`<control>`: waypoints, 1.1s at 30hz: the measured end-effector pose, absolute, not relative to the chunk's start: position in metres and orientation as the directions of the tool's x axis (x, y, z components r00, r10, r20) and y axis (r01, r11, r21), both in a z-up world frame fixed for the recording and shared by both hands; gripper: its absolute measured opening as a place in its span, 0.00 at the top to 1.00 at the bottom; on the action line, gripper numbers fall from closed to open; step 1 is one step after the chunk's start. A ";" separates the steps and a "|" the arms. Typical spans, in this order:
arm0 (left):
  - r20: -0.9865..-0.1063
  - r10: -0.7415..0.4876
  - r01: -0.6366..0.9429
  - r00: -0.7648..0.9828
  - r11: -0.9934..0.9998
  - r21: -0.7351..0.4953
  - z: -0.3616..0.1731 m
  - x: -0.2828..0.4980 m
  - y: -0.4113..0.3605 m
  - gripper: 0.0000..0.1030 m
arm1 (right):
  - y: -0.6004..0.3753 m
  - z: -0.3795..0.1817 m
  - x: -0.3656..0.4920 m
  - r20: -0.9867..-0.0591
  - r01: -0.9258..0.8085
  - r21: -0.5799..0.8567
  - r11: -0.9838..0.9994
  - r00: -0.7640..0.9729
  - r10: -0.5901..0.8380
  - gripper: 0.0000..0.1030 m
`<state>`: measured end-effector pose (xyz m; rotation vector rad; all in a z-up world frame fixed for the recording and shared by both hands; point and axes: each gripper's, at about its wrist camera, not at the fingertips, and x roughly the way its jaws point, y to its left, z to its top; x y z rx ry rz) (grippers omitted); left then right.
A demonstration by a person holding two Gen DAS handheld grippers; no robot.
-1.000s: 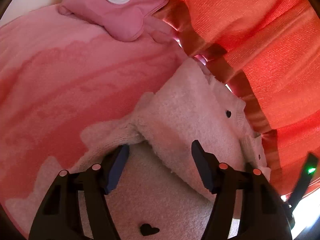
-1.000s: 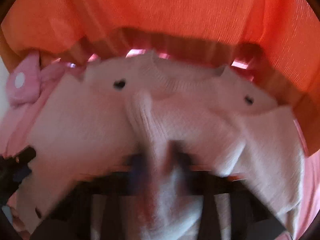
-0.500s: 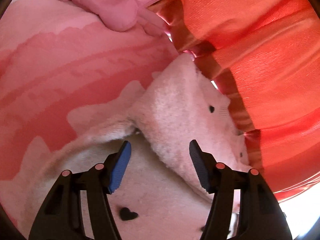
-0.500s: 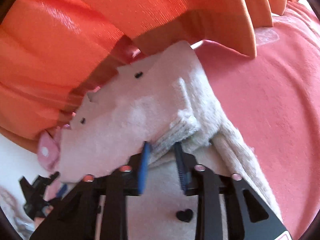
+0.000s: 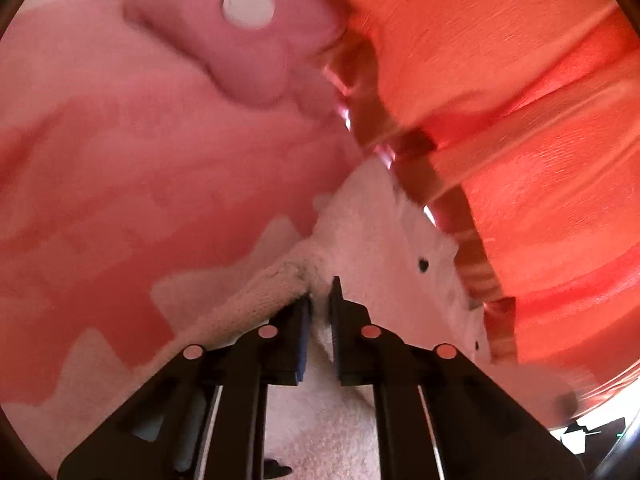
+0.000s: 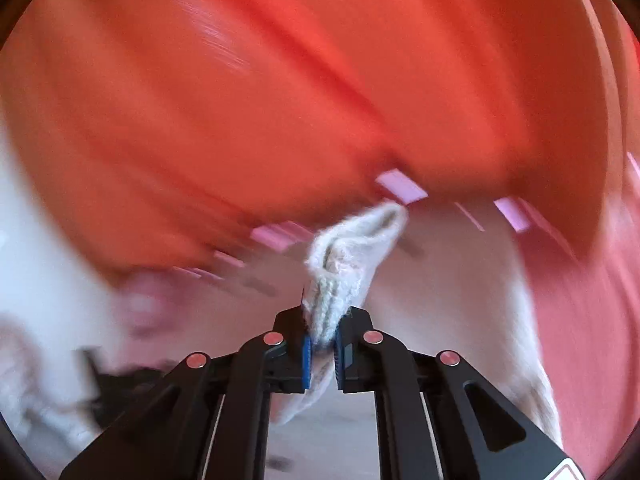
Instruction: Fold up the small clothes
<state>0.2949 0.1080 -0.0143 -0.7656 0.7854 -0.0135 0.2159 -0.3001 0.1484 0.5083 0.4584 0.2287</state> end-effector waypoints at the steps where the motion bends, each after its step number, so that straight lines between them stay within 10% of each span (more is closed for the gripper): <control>1: -0.634 -0.252 -0.264 0.731 0.752 -0.604 -0.011 0.293 0.107 0.93 | -0.303 0.154 0.211 -0.324 -0.121 0.507 0.854 0.891 0.319 0.92; 7: -0.700 -0.244 -0.310 0.671 0.765 -0.565 -0.037 0.300 0.106 0.93 | -0.372 0.013 0.250 -0.741 0.348 0.446 0.825 0.660 0.122 0.93; 13: -0.707 -0.195 -0.303 0.680 0.803 -0.513 -0.029 0.296 0.102 0.93 | -0.358 0.059 0.246 -0.619 0.231 0.492 0.839 0.771 0.151 0.94; 17: -0.721 -0.202 -0.310 0.663 0.803 -0.509 -0.035 0.296 0.103 0.93 | -0.372 -0.005 0.246 -0.759 0.378 0.447 0.811 0.640 0.120 0.95; 25: -0.721 -0.207 -0.307 0.661 0.803 -0.512 -0.027 0.289 0.104 0.93 | -0.356 0.058 0.209 -0.659 0.318 0.438 0.841 0.750 0.059 0.89; 33: -0.760 -0.152 -0.320 0.631 0.842 -0.434 -0.021 0.281 0.098 0.93 | -0.358 0.023 0.223 -0.776 0.408 0.337 0.849 0.630 0.005 0.99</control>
